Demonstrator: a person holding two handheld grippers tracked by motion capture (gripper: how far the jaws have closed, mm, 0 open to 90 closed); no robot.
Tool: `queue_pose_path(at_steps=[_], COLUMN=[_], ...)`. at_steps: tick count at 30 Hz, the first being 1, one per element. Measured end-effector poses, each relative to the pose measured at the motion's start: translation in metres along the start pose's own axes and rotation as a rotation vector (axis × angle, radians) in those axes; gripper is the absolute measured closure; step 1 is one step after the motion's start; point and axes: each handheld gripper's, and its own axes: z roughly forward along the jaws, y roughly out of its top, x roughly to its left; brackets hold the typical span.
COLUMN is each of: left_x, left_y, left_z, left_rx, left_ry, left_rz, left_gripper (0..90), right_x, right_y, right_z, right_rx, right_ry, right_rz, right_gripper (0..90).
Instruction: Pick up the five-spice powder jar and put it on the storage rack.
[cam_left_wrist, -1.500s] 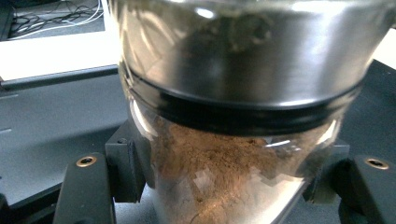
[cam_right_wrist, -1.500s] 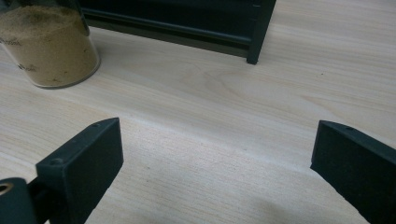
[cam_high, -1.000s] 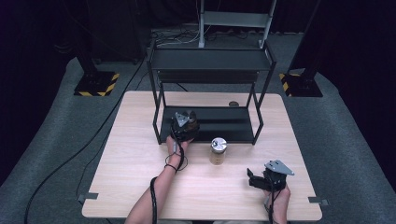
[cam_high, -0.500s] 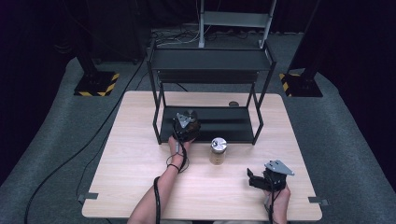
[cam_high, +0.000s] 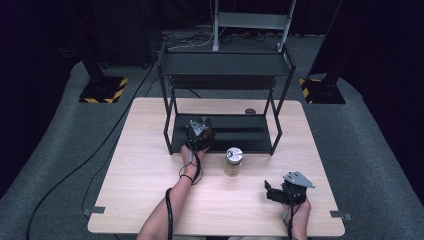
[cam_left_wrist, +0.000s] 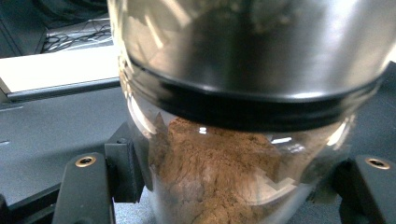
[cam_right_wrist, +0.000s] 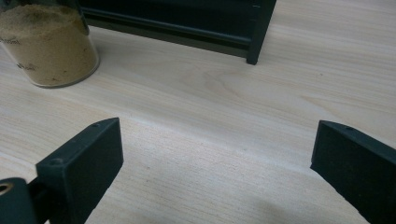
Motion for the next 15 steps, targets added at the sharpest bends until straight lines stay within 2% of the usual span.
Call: queue_pose_path(at_steps=[12,15], left_x=[-0.0004,0.0027], left_y=[-0.0002,0.0007], left_z=[-0.0005,-0.0017], left_rx=[-0.001,0.009], left_ry=[0.002,-0.004], left_rz=[0.001,-0.015], left_gripper=[31.0,27.3], right_x=[-0.0001,0.0003], right_y=[-0.0002,-0.0004], right_z=[-0.0002,-0.0003], right_rx=[-0.001,-0.002], right_ry=[0.0,-0.001], right_rz=[0.001,-0.002], right_gripper=[1.1,1.1])
